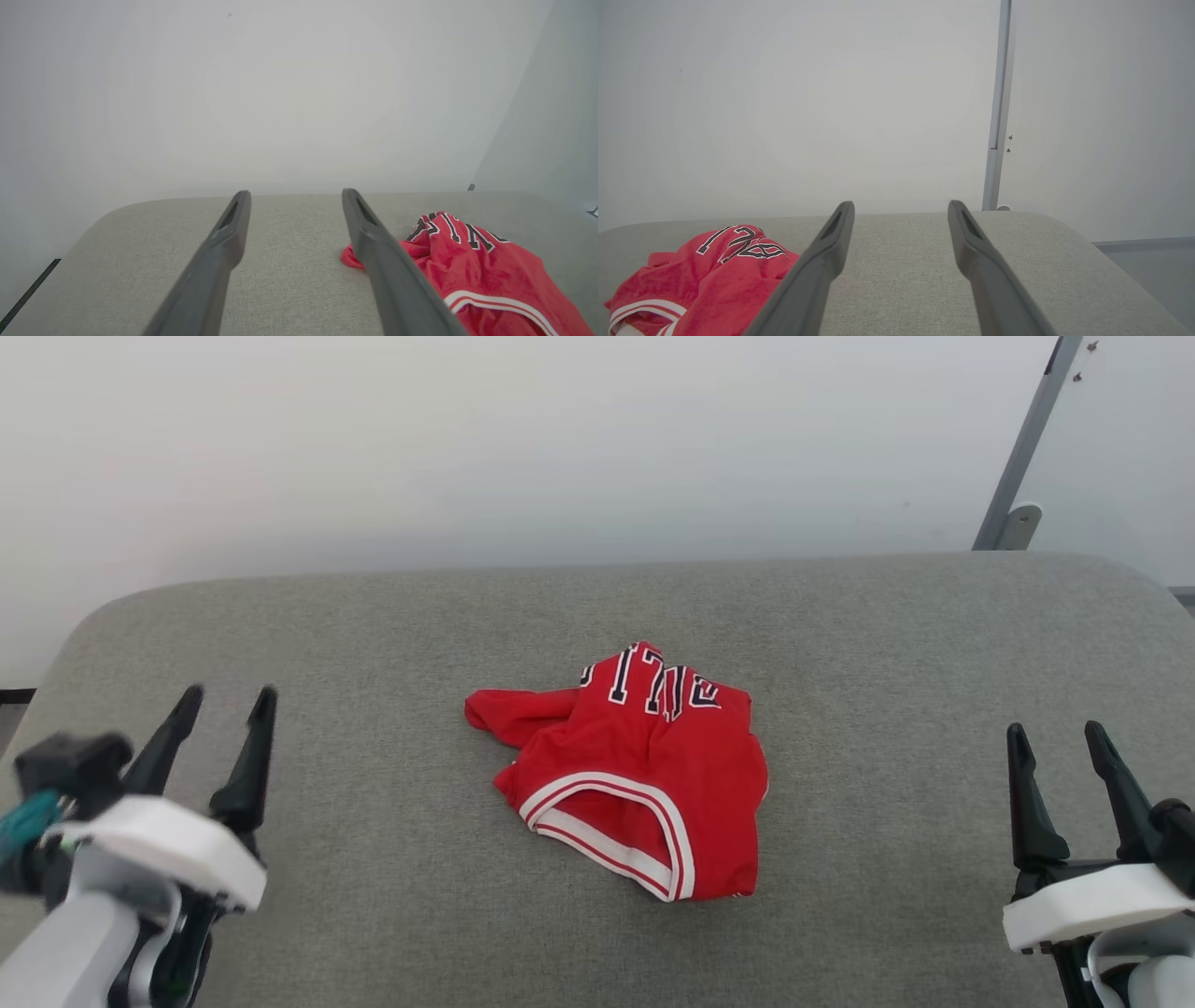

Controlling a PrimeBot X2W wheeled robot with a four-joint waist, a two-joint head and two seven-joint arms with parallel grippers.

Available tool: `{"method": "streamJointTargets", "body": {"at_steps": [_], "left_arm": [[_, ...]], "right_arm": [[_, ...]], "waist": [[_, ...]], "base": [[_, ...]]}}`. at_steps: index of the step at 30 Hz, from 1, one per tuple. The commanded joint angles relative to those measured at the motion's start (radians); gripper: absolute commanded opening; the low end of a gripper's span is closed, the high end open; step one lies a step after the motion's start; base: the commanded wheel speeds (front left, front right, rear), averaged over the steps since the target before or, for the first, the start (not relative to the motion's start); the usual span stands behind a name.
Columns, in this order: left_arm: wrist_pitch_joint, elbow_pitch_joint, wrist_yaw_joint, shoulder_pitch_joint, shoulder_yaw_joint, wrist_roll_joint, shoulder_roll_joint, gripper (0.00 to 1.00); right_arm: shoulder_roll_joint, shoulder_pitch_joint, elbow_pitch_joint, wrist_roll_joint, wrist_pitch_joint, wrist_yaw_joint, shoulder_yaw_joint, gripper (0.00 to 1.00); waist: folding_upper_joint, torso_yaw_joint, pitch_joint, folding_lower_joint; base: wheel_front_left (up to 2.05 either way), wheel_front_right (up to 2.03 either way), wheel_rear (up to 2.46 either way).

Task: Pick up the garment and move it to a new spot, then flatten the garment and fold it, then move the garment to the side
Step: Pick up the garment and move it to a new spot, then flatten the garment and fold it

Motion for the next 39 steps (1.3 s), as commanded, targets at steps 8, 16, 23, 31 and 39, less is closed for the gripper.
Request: {"method": "streamJointTargets", "body": {"at_steps": [8,16,23,31,39], "left_arm": [[-0.007,-0.130,0.021,0.247,0.217,0.098,-0.053,1.00],[-0.007,-0.155,-0.036,0.395,0.356,0.196,-0.152,1.00],[-0.007,-0.160,-0.099,0.473,0.438,0.272,-0.241,1.00],[-0.007,-0.143,-0.153,0.510,0.494,0.328,-0.305,1.00],[-0.007,-0.138,-0.182,0.507,0.540,0.360,-0.350,1.00]], "right_arm": [[0.007,0.028,-0.005,-0.011,-0.011,0.000,-0.001,1.00],[0.013,0.044,0.006,-0.020,-0.023,0.000,0.001,1.00],[0.022,0.057,0.019,-0.013,-0.031,0.000,0.003,1.00],[0.028,0.066,0.025,-0.007,-0.036,0.000,0.004,1.00],[0.032,0.066,0.033,-0.001,-0.035,0.000,0.018,1.00]], "waist": [[-0.0001,0.018,-0.008,0.0000],[-0.0001,0.036,-0.013,0.0000],[-0.0001,0.051,-0.017,0.0000],[-0.0001,0.065,-0.017,0.0000],[-0.0001,0.083,-0.016,0.0000]], "base": [[0.00,0.00,0.00],[0.00,0.00,0.00],[0.00,0.00,0.00],[0.00,0.00,0.00],[0.00,0.00,0.00]]}}
